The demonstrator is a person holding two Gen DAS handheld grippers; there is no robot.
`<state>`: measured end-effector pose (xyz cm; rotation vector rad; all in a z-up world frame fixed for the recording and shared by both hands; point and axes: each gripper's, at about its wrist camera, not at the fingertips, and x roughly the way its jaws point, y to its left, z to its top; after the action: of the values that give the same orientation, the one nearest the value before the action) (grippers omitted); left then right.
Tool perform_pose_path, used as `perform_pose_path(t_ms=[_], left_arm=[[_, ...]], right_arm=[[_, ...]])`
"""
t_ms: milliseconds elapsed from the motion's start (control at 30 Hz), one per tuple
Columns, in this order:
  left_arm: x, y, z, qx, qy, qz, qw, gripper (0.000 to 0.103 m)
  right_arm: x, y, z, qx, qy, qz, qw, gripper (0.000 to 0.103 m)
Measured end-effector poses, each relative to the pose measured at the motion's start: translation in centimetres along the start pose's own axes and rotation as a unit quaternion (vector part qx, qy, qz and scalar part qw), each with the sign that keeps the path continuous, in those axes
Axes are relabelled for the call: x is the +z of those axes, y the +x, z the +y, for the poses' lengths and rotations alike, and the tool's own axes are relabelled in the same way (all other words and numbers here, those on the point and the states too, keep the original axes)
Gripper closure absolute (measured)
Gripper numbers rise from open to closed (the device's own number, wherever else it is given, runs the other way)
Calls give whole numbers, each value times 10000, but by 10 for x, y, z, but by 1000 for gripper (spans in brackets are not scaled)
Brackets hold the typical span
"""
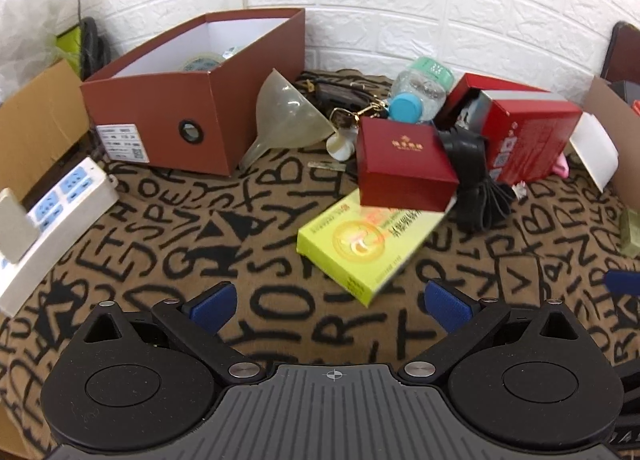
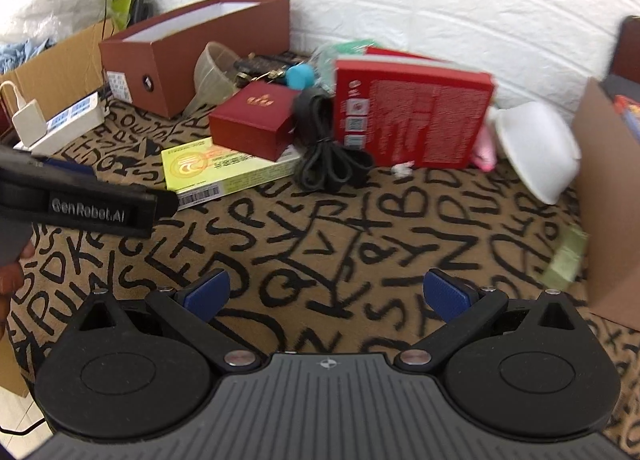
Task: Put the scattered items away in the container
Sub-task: 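Move the left gripper toward the yellow-green medicine box, then close the left gripper on the yellow-green medicine box and lift it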
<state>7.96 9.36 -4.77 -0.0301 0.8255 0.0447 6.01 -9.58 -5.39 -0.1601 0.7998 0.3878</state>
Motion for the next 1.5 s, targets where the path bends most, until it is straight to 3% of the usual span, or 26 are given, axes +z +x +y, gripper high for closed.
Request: perform_pose_path(t_ms=[300, 500, 600, 900, 1033, 1200, 1367, 1500], left_arm=[[22, 34, 7, -659, 278, 98, 9974, 0], [30, 54, 4, -939, 492, 177, 9942, 0], [35, 63, 5, -962, 599, 232, 9933, 0], [42, 74, 17, -1539, 520, 440, 9857, 3], [41, 73, 11, -1704, 697, 484, 9817, 11], [39, 66, 2, -1604, 805, 499, 9825, 21], [32, 48, -5, -1769, 656, 539, 9806, 25], [22, 32, -14, -1896, 521, 575, 9788, 24]], right_arm=[[14, 40, 18, 353, -172, 274, 9989, 1], [16, 53, 27, 805, -310, 143, 9962, 0], [19, 59, 31, 872, -348, 47, 9956, 0], [34, 74, 43, 1119, -397, -133, 9928, 4], [37, 78, 52, 1232, -590, -248, 9903, 15], [37, 77, 56, 1165, -687, -308, 9903, 31], [32, 58, 48, 1287, -559, -256, 9898, 47], [22, 35, 44, 1205, -594, -332, 9904, 52]])
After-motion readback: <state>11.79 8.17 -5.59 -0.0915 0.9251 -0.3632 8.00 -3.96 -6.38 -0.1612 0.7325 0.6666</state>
